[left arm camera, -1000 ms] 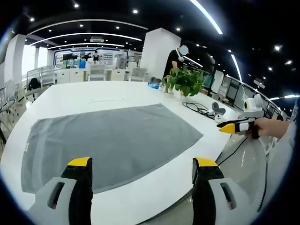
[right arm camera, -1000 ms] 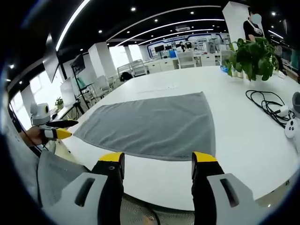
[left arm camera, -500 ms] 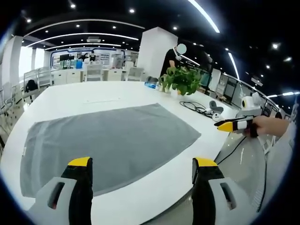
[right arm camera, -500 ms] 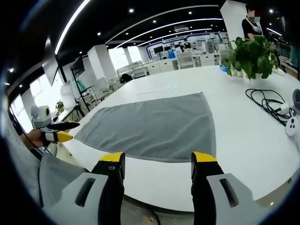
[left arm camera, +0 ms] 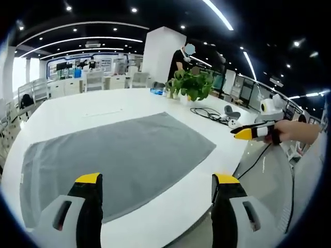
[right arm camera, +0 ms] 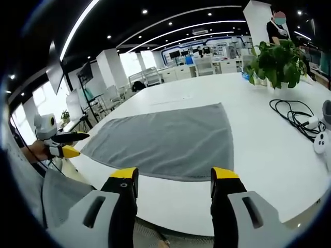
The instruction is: Fold the towel on the table until its edges align and the towel forms a compact rectangular stack.
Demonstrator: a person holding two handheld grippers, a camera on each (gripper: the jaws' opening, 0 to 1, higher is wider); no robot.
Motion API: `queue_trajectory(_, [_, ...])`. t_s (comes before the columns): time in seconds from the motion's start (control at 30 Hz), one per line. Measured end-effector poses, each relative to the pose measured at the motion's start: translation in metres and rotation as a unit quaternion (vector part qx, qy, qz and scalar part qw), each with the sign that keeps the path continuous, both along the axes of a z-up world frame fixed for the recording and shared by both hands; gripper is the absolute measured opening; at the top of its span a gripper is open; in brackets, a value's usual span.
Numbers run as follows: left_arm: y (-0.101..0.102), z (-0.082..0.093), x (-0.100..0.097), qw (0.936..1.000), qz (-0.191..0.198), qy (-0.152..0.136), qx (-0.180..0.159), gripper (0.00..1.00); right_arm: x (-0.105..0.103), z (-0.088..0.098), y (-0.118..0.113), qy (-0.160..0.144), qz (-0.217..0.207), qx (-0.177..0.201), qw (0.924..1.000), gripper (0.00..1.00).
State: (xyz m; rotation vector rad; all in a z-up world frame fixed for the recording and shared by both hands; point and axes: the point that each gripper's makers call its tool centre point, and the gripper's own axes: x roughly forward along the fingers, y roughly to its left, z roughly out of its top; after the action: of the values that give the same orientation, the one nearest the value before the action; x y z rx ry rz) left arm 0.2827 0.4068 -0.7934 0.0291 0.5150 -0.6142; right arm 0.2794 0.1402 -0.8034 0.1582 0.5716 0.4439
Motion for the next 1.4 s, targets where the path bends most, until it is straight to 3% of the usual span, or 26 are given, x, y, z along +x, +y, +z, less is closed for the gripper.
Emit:
queue_trajectory(0.3, [-0.022, 0.0, 0.011, 0.9997, -0.023, -0.006, 0.01, 0.89, 0.012, 0.009, -0.015, -0.01, -0.005, -0.005, 0.9999, 0.56])
queue_trajectory(0.53, [-0.052, 0.007, 0.027, 0.999, -0.043, -0.013, 0.006, 0.89, 0.03, 0.014, -0.028, -0.016, -0.011, -0.006, 0.9998, 0.56])
queue_trajectory(0.87, [-0.081, 0.007, 0.041, 0.997, -0.071, -0.02, 0.021, 0.89, 0.048, 0.015, -0.04, -0.015, 0.011, -0.019, 0.9996, 0.56])
queue_trajectory(1.17, [-0.114, -0.002, 0.05, 0.9931, -0.11, -0.013, 0.039, 0.89, 0.077, 0.021, -0.055, -0.029, 0.015, -0.015, 0.9993, 0.56])
queue_trajectory(1.4, [-0.149, -0.004, 0.062, 0.9863, -0.151, -0.022, 0.062, 0.88, 0.097, 0.018, -0.057, -0.03, 0.026, -0.011, 0.9992, 0.56])
